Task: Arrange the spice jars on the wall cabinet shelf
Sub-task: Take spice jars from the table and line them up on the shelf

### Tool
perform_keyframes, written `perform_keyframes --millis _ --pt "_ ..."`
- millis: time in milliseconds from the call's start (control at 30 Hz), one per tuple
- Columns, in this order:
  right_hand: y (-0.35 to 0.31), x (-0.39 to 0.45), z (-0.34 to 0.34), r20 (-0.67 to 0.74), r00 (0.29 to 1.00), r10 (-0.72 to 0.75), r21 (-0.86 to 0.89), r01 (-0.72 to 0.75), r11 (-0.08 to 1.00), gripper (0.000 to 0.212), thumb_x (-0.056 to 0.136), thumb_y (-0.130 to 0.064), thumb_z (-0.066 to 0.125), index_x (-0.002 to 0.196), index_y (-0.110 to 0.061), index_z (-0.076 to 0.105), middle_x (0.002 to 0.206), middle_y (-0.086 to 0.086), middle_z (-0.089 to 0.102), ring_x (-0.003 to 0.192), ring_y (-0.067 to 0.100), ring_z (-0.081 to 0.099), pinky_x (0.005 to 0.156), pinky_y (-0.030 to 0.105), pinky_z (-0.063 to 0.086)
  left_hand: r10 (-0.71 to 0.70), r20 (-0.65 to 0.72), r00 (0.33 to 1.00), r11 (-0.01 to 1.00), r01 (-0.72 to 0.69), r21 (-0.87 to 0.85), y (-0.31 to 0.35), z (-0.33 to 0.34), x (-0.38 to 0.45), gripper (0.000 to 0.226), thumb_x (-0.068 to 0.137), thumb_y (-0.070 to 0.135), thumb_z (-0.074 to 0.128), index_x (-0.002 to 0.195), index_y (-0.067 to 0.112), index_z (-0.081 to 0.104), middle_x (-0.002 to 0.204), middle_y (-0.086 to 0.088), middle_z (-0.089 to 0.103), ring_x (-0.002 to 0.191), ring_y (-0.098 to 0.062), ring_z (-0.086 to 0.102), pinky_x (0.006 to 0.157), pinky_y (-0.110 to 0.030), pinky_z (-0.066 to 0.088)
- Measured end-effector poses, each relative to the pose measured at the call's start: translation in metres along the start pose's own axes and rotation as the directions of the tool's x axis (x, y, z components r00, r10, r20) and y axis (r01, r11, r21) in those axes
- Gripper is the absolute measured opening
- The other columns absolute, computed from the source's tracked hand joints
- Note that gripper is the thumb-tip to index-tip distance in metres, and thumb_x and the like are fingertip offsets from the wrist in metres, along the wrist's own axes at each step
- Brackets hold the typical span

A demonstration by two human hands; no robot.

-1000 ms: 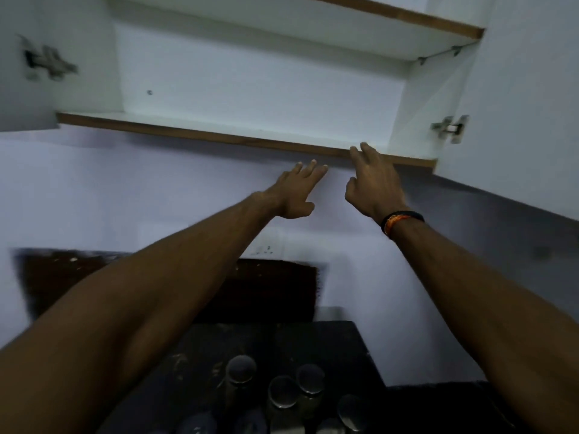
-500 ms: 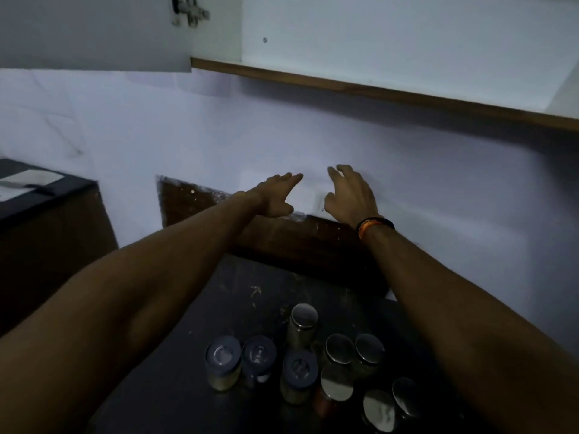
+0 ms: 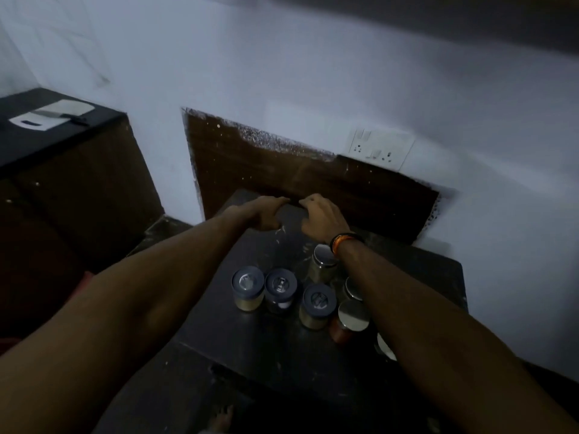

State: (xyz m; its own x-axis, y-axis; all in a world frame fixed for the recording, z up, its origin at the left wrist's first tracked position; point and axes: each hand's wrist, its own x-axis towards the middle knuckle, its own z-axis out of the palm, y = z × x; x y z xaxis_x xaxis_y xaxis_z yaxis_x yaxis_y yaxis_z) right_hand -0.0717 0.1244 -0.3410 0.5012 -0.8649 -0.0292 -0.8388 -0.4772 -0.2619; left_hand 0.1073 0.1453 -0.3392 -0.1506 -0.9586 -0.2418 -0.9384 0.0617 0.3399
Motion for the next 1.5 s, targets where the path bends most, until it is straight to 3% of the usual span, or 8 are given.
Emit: perform_keyframes --millis 233,500,667,833,1067,1267,1367,1500 --pt "-0.019 -0.022 0.064 0.133 0.991 -0.011 0.066 0.002 0.998 0.045 0.092 -0.012 0.057 0.137 -0.007 0.058 0.139 0.016 0.056 0.125 0.037 0.055 0.106 0.048 0.046 -0.089 0.159 0.983 0.995 0.094 -0.024 -0.041 0.061 -0.013 0.078 0.091 0.023 0.068 0.156 0.017 0.025 0.155 -0.015 0.040 0.140 -0.034 0.041 0.114 -0.045 0.036" --pt "-0.031 -0.031 0.114 0.193 0.981 0.031 0.086 -0.048 0.995 0.044 0.091 -0.013 0.056 0.134 -0.010 0.061 0.135 0.014 0.059 0.124 0.035 0.057 0.101 0.042 0.047 -0.125 0.298 0.946 0.991 0.136 -0.018 -0.079 0.120 -0.034 0.121 0.070 0.040 0.088 0.160 0.017 0.010 0.164 -0.010 0.021 0.147 -0.034 0.029 0.117 -0.044 0.030" --pt "-0.028 -0.031 0.128 0.186 0.979 0.086 0.094 -0.104 0.990 0.048 0.089 -0.011 0.057 0.137 -0.008 0.059 0.136 0.014 0.059 0.124 0.035 0.057 0.101 0.041 0.047 -0.097 0.317 0.944 0.993 0.115 -0.039 -0.092 0.147 -0.038 0.132 0.061 0.031 0.094 0.159 0.015 0.007 0.165 -0.010 0.011 0.149 -0.035 0.022 0.119 -0.041 0.028" --pt "-0.038 -0.033 0.138 0.164 0.983 0.082 0.144 -0.106 0.984 0.049 0.089 -0.007 0.054 0.138 -0.008 0.059 0.137 0.014 0.059 0.126 0.033 0.054 0.106 0.042 0.046 -0.080 0.184 0.980 0.988 0.103 -0.116 -0.097 0.160 -0.037 0.111 0.062 0.024 0.089 0.153 0.014 0.026 0.149 -0.014 0.033 0.134 -0.035 0.041 0.111 -0.043 0.040" --pt "-0.054 -0.042 0.156 0.160 0.987 0.034 0.246 -0.073 0.967 0.040 0.089 -0.021 0.062 0.128 -0.013 0.065 0.126 0.012 0.064 0.116 0.033 0.060 0.098 0.044 0.049 -0.083 0.040 0.996 0.961 0.090 -0.260 -0.109 0.165 -0.048 0.098 0.056 0.027 0.086 0.143 0.018 0.042 0.131 -0.006 0.049 0.117 -0.024 0.052 0.094 -0.033 0.046" --pt "-0.059 -0.049 0.160 0.145 0.989 -0.024 0.265 -0.015 0.964 0.074 0.079 -0.030 0.066 0.149 -0.020 0.045 0.146 0.004 0.050 0.127 0.030 0.057 0.109 0.046 0.043 -0.088 -0.076 0.993 0.896 0.045 -0.442 -0.120 0.130 -0.057 0.086 0.043 0.051 0.075 0.122 0.024 0.060 0.118 0.000 0.062 0.108 -0.018 0.059 0.094 -0.040 0.050" --pt "-0.065 -0.046 0.163 0.110 0.994 -0.021 0.253 -0.007 0.968 0.086 0.081 -0.034 0.073 0.156 -0.025 0.031 0.153 -0.003 0.040 0.132 0.026 0.053 0.106 0.038 0.044 -0.055 -0.093 0.994 0.902 0.010 -0.433 -0.122 0.110 -0.056 0.071 0.056 0.049 0.082 0.118 0.024 0.060 0.115 0.001 0.061 0.103 -0.016 0.058 0.093 -0.041 0.051" --pt "-0.078 -0.039 0.156 0.040 0.997 0.071 0.464 -0.081 0.882 0.103 0.078 -0.059 0.076 0.159 -0.030 0.019 0.157 -0.005 0.032 0.136 0.021 0.047 0.097 0.028 0.036 -0.049 -0.117 0.992 0.891 -0.010 -0.453 -0.118 0.088 -0.050 0.074 0.059 0.051 0.085 0.120 0.019 0.058 0.115 -0.002 0.060 0.101 -0.016 0.059 0.091 -0.038 0.053"
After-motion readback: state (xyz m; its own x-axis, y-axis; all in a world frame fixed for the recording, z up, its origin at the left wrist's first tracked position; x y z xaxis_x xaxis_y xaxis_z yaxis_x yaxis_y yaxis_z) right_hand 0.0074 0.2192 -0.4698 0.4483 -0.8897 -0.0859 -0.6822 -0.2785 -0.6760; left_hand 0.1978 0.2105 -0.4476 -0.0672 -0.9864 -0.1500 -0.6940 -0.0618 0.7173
